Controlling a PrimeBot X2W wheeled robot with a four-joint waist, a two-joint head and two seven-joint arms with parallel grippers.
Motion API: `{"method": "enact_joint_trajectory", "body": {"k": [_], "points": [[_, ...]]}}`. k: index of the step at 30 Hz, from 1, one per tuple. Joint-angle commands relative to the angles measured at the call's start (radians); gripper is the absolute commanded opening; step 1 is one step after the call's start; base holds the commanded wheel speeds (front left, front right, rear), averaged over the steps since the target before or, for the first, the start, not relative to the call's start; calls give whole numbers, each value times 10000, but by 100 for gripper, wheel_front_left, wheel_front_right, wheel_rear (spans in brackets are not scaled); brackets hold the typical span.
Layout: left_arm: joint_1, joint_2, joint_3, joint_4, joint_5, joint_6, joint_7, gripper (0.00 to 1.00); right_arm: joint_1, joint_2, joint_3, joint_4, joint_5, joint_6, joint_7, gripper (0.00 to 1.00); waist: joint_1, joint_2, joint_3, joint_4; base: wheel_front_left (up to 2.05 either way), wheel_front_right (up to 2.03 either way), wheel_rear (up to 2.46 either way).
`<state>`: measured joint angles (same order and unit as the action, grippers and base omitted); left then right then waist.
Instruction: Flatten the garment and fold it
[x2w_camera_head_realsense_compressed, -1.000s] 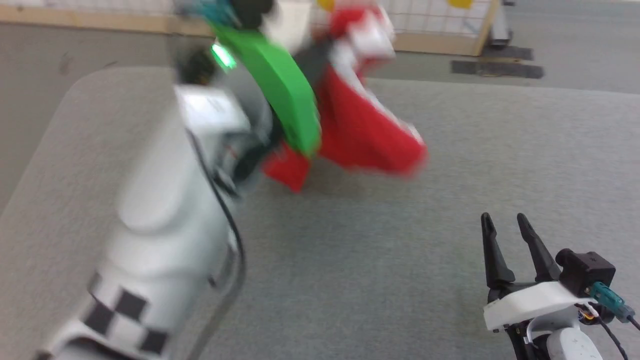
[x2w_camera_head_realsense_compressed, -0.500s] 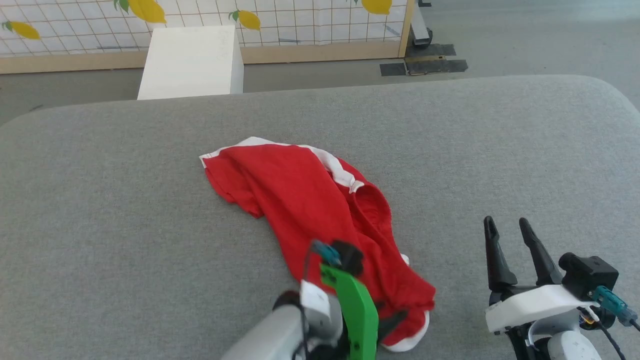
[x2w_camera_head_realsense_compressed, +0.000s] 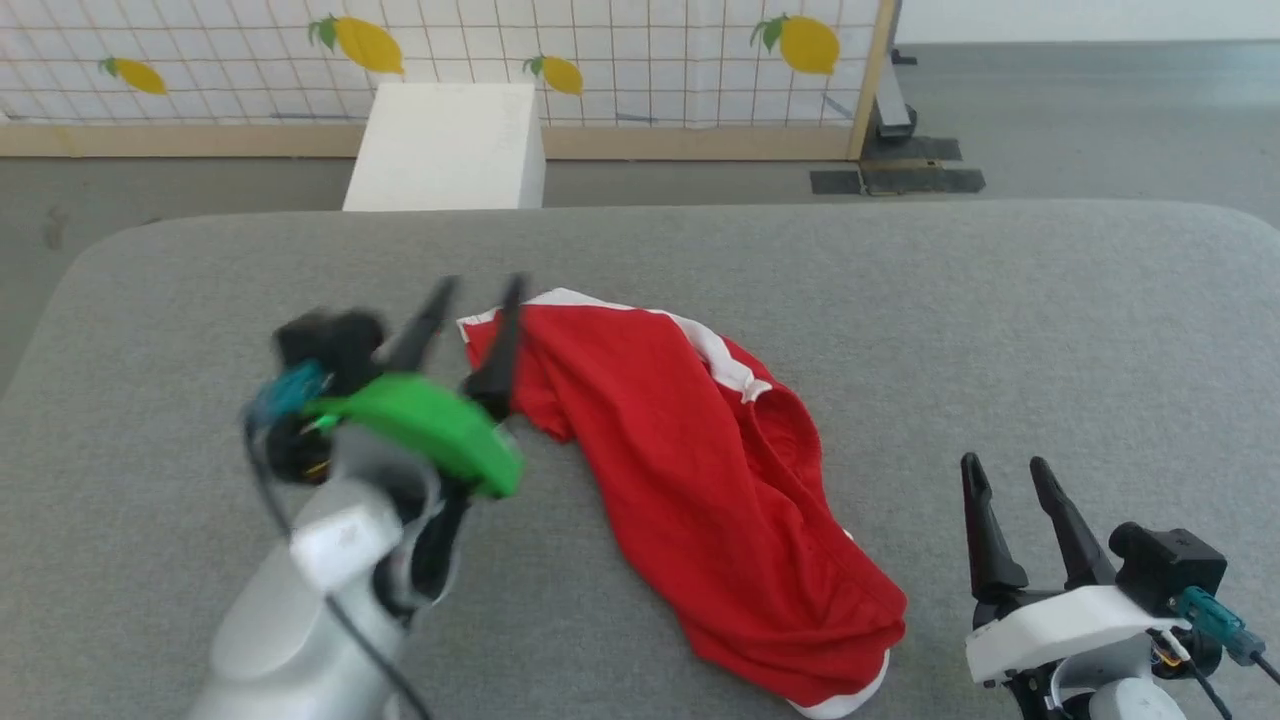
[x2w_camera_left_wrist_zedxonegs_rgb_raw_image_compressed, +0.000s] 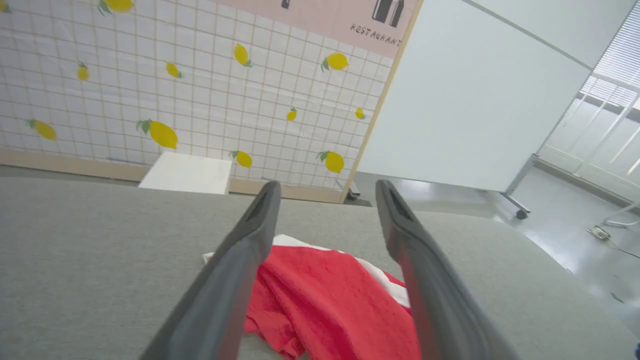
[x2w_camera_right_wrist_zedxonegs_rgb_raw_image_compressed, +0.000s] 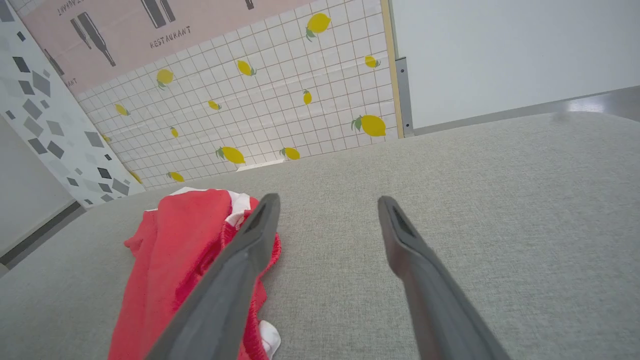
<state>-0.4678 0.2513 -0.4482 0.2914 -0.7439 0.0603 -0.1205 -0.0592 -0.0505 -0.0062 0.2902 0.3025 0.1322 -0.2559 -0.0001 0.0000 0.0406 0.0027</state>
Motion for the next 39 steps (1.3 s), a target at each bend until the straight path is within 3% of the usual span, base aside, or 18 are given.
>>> {"method": "enact_joint_trajectory", "body": {"k": [1, 6, 12, 13, 22, 28, 29, 30, 31, 32, 39], "points": [[474, 317, 88, -16, 560, 289, -643, 100, 140, 3, 24, 58, 71, -15, -57, 100, 1, 0, -133, 157, 0, 0, 0], [1616, 917, 366, -263, 1771, 1060, -1345, 100, 222, 3, 31, 166, -40, -15, 42, 100, 1, 0, -252, 388, 0, 0, 0], [2801, 850, 840, -803, 1855, 1233, -1405, 100, -336, 3, 79, 66, -304, -15, 1291, 100, 1, 0, -88, 658, 0, 0, 0], [3041, 740, 1059, -1143, 1968, 1210, -1408, 100, -1109, 3, 335, 27, -775, -15, 2598, 100, 1, 0, 154, 774, 0, 0, 0], [2897, 234, 1438, -1768, 2394, 1019, -1411, 100, -3893, 3, 1711, 1159, -1713, -15, 7432, 100, 1, 0, 1241, 1206, 0, 0, 0], [2630, -129, 1686, -1791, 2634, 807, -1411, 100, -4543, 3, 1974, 2097, -2043, -15, 8115, 100, 1, 0, 1737, 1614, 0, 0, 0], [2636, -174, 1728, -1777, 2667, 767, -1412, 100, -4566, 3, 1967, 2234, -2026, -15, 8135, 80, 1, 0, 1758, 1632, 0, 0, 0], [2651, -198, 1740, -1745, 2686, 721, -1412, 100, -4596, 3, 1942, 2286, -2023, -15, 8064, 37, 1, 0, 1771, 1640, 0, 0, 0], [2664, -216, 1745, -1697, 2714, 669, -1412, 100, -4633, 3, 1886, 2319, -2022, -15, 7907, 8, 1, 0, 1783, 1643, 0, 0, 0], [2669, -231, 1766, -1671, 2738, 641, -1412, 100, -4654, 3, 1855, 2355, -1991, -15, 7816, 0, 1, 0, 1780, 1634, 0, 0, 0], [2722, -383, 2047, -1564, 2815, 501, -1412, 100, -4829, -53, 937, 2071, -1414, -15, 7119, 0, 1, 0, 1549, 1306, 0, 0, 0]]}}
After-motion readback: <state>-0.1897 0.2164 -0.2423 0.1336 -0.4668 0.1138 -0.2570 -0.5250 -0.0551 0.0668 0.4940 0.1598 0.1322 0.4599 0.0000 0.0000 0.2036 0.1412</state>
